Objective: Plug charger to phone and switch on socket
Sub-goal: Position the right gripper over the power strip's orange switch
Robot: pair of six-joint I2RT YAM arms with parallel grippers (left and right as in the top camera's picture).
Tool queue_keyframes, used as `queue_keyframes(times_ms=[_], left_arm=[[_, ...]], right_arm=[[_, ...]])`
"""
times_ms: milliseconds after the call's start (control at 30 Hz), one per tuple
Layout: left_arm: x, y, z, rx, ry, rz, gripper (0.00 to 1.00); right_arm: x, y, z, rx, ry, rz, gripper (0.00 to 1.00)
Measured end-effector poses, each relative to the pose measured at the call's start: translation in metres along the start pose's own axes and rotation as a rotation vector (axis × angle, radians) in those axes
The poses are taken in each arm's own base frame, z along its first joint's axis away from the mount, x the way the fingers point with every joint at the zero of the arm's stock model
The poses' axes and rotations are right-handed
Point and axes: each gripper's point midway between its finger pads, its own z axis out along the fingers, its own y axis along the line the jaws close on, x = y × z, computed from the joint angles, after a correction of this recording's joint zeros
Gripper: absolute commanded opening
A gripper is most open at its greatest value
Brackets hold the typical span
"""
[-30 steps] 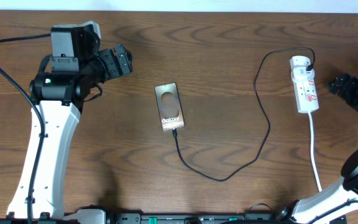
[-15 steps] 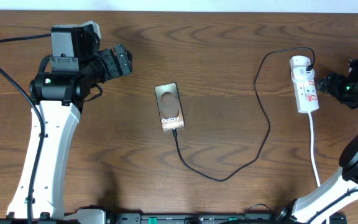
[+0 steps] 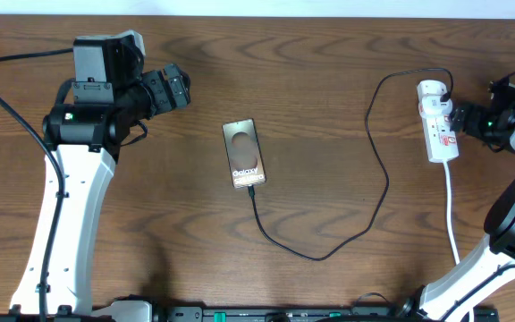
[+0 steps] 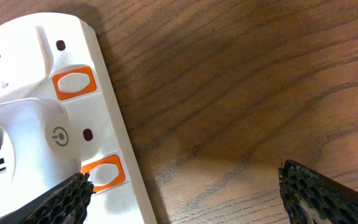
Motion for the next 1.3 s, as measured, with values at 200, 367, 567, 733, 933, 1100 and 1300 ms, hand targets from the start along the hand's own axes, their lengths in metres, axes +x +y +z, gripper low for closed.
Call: queue_keyframes(times_ms=[200,367,567,733,933,1100,1300], left_arm=[[0.000,0.000,0.000,0.000,0.000,0.000,0.98],[0.000,0.000,0.000,0.000,0.000,0.000,0.98],[0.000,0.000,0.000,0.000,0.000,0.000,0.98],[0.000,0.000,0.000,0.000,0.000,0.000,0.98],[0.000,0.000,0.000,0.000,0.000,0.000,0.98],[0.000,0.000,0.000,0.000,0.000,0.000,0.98],[0.000,0.000,0.000,0.000,0.000,0.000,0.98]], right_arm=[[0.002,0.000,0.002,0.002,0.007,-0.001,0.96],[0.005,-0.003,0.008,0.005,0.016,0.004,0.97],[0.004,-0.005,0.008,0.014,0.008,0.003,0.98],[0.001,-0.005,0.010,0.014,-0.004,0.018,0.99],[0.001,-0.005,0.012,0.010,-0.007,0.041,0.98],[0.001,-0.001,0.012,-0.012,-0.005,0.050,0.98],[0.002,0.000,0.011,-0.021,0.003,0.061,0.98]])
